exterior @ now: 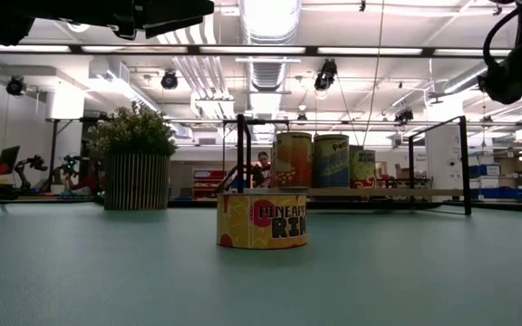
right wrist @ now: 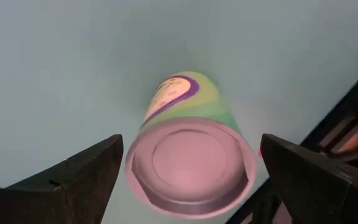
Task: Pick and place cans onto a shelf
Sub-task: Put the green can on the shelf
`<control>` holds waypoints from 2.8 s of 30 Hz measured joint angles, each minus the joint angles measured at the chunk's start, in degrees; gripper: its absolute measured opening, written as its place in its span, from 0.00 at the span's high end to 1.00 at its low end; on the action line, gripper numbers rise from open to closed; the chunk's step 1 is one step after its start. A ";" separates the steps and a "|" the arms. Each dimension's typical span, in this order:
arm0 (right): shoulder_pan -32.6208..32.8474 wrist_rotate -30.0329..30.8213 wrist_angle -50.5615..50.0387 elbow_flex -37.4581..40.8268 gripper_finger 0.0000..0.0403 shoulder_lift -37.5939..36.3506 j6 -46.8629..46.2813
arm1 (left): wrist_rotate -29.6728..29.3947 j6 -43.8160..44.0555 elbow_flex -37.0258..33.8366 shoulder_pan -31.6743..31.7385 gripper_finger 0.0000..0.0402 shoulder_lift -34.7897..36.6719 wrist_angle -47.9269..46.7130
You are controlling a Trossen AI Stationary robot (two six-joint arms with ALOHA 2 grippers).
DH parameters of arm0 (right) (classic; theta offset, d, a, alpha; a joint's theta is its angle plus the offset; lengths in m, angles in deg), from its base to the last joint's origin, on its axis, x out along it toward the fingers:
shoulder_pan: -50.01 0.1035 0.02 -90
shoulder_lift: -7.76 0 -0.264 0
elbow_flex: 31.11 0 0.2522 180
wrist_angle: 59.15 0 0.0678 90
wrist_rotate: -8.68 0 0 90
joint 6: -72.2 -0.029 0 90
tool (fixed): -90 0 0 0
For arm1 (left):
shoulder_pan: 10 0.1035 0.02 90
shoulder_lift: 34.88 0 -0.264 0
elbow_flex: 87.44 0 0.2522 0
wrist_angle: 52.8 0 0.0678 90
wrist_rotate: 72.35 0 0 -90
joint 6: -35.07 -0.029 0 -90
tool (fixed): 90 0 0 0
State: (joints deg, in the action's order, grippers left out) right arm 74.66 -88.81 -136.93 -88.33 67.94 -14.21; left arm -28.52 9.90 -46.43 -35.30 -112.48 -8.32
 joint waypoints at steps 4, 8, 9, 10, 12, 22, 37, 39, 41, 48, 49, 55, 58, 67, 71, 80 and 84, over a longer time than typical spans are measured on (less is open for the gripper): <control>0.00 0.00 2.33 1.78 0.11 0.02 -0.07 | 0.00 0.17 0.00 0.00 0.17 0.00 0.00; 0.00 -1.02 3.22 2.94 0.20 0.04 -1.04 | 0.00 0.17 0.00 0.02 0.17 0.00 0.02; 0.00 -1.44 3.26 3.08 0.23 0.04 -1.07 | 0.00 0.17 0.00 0.00 0.17 0.00 0.02; 0.00 -1.53 3.26 3.12 0.25 0.04 -1.07 | 0.00 0.21 0.00 0.02 0.17 0.00 0.02; 0.00 -1.57 3.22 3.08 0.30 -0.03 -1.07 | 0.00 0.41 0.00 0.00 0.17 0.00 0.02; -4.21 1.19 2.80 -2.76 0.26 -0.07 2.96 | 0.00 1.44 0.00 0.02 0.17 -0.01 0.04; -26.40 4.70 -2.46 -22.46 0.29 8.00 34.40 | 0.02 2.41 0.00 0.01 0.17 0.00 0.04; -29.09 5.06 -6.22 -26.89 0.29 11.90 40.22 | 0.03 2.76 0.02 0.02 0.17 0.00 0.02; -31.61 6.86 -10.83 -31.25 0.29 15.99 45.48 | 0.04 2.88 0.11 0.02 0.17 0.00 0.07; -40.96 13.05 -19.60 -41.80 0.29 27.25 59.69 | 0.04 3.27 0.11 0.02 0.17 0.00 0.07; -42.40 13.10 -19.39 -42.69 0.29 28.27 61.32 | 0.03 3.31 0.11 0.02 0.17 0.00 0.07; -49.59 13.29 -18.99 -44.66 0.29 31.91 67.88 | 0.04 3.43 0.11 0.02 0.17 0.00 0.06; -51.78 13.27 -17.91 -44.51 0.29 32.68 69.48 | 0.04 3.41 0.11 0.02 0.17 0.00 0.07; -54.53 13.14 -13.04 -44.46 0.29 34.67 72.57 | 0.04 3.21 0.35 0.02 0.17 0.00 0.04; -54.67 13.09 -12.89 -44.44 0.28 35.57 73.59 | 0.04 3.03 0.80 0.02 0.17 0.00 0.02; -54.69 13.11 -10.37 -44.44 0.28 36.70 74.92 | 0.04 2.97 0.90 0.02 0.17 0.00 0.04; -54.69 13.13 -10.09 -44.42 0.26 36.70 75.93 | 0.02 2.96 0.90 0.01 0.17 0.00 0.02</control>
State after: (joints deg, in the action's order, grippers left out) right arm 19.97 -75.69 -147.02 -132.75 104.64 61.72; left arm -28.50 12.86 -45.54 -35.28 -112.48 -8.30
